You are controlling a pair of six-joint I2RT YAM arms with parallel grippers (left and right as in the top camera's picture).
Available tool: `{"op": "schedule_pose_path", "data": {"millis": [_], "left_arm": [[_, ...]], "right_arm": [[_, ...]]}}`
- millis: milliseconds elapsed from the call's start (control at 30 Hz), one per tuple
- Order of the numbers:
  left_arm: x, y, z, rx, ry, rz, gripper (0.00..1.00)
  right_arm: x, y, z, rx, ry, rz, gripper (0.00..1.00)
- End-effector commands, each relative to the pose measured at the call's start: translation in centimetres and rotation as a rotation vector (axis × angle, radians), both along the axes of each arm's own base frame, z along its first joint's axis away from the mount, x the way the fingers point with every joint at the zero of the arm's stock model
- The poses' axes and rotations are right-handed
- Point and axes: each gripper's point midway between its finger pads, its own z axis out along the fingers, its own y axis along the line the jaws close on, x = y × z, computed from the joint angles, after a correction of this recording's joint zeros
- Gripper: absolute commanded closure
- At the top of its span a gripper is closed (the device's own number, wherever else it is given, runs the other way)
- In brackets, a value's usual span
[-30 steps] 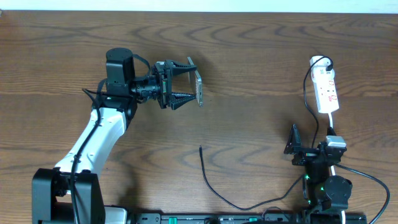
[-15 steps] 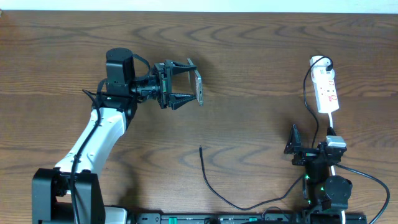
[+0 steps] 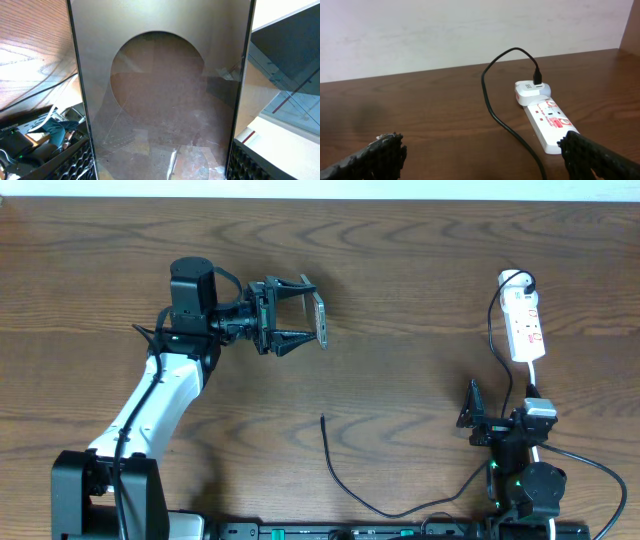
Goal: Plug charger to phone and switch on socket
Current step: 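Hold the phone raised in the left gripper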
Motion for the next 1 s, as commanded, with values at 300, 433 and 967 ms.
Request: {"op": "schedule_pose_path", "data": {"millis": [300,433,967], "left_arm": [[-0.17,-0.21,2.84,-0.027,-0.092,-0.035,0.93],[-0.17,-0.21,2.84,-0.027,-0.092,-0.035,0.93],[-0.17,-0.21,2.85,-0.027,-0.093,-0.035,0.93]], "right_arm": [[-0.02,0.16,-0.08,0.015,0.001,0.004,0.01],[-0.02,0.16,-0.08,0.015,0.001,0.004,0.01],[-0.02,0.16,-0.09,0.015,0.002,0.004,0.01]]}}
